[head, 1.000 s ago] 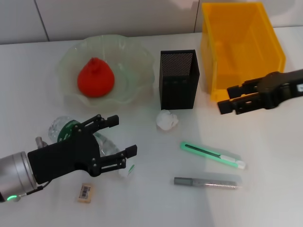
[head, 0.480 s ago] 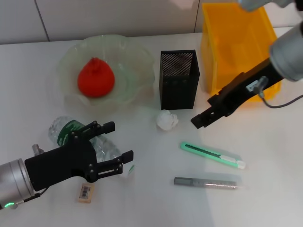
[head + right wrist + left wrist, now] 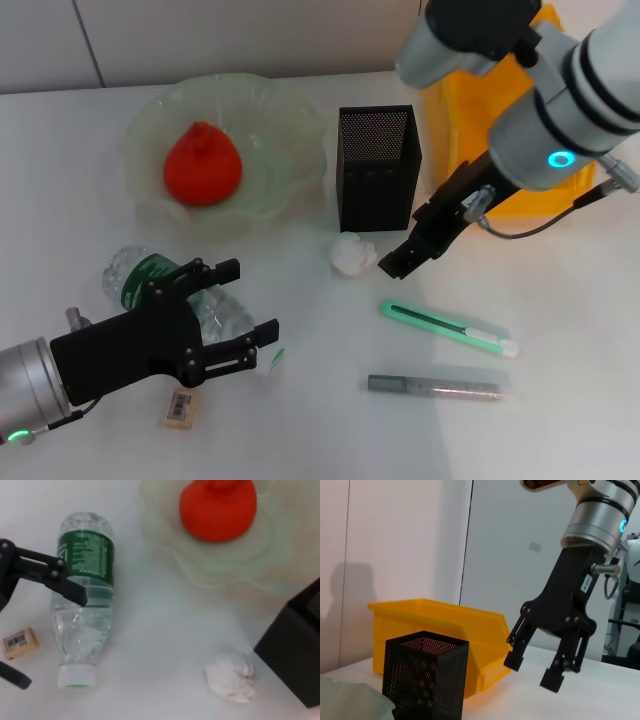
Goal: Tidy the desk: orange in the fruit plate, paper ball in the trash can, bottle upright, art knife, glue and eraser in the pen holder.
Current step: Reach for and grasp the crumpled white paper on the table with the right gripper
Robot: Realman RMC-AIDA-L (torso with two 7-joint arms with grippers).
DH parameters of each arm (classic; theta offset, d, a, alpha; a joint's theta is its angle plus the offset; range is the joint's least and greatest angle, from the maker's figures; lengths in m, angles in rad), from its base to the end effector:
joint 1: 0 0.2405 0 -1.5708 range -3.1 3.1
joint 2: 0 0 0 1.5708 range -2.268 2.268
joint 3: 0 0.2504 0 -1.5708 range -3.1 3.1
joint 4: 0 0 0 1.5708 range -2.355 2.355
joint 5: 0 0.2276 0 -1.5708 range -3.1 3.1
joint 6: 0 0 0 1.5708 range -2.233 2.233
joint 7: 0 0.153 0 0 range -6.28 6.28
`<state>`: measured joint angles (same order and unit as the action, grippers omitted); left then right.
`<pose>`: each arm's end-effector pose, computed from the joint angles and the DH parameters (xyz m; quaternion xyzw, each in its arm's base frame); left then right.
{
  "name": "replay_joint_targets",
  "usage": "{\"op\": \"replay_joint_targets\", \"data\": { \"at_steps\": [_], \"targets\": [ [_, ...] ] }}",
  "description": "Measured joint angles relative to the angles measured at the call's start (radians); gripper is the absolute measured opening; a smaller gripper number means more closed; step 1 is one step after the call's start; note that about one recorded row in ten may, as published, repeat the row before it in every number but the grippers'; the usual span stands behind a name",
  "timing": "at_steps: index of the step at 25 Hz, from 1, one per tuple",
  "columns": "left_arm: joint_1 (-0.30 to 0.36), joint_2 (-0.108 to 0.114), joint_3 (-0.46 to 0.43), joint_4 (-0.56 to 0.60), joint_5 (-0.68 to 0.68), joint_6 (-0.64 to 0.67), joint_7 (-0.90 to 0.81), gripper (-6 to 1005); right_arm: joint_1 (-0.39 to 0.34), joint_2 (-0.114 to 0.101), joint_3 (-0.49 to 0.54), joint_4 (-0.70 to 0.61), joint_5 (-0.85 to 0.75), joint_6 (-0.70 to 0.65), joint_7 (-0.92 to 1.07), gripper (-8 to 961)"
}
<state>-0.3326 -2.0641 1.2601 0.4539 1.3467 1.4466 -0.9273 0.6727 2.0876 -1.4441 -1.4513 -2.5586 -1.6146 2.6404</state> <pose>-0.2787 0.2836 -0.0629 -0.9248 -0.1412 -0.3163 0.1574 0.1193 0.3675 -0.0090 -0.9324 0.2810 -0.1582 0.1633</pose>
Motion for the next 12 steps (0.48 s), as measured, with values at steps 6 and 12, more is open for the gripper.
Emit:
{"op": "replay_joint_targets", "data": {
  "at_steps": [6,12],
  "targets": [
    [0.001,0.000,0.001,0.000,0.000,-0.004,0.002,870,-0.006,0.002,-0.110,0.063,-0.006,0.136,0.012,774],
    [0.001,-0.001,0.000,0.000,0.009,-0.005,0.002,870,-0.003,0.002,-0.159,0.109,-0.008,0.225,0.012,773]
  ]
}}
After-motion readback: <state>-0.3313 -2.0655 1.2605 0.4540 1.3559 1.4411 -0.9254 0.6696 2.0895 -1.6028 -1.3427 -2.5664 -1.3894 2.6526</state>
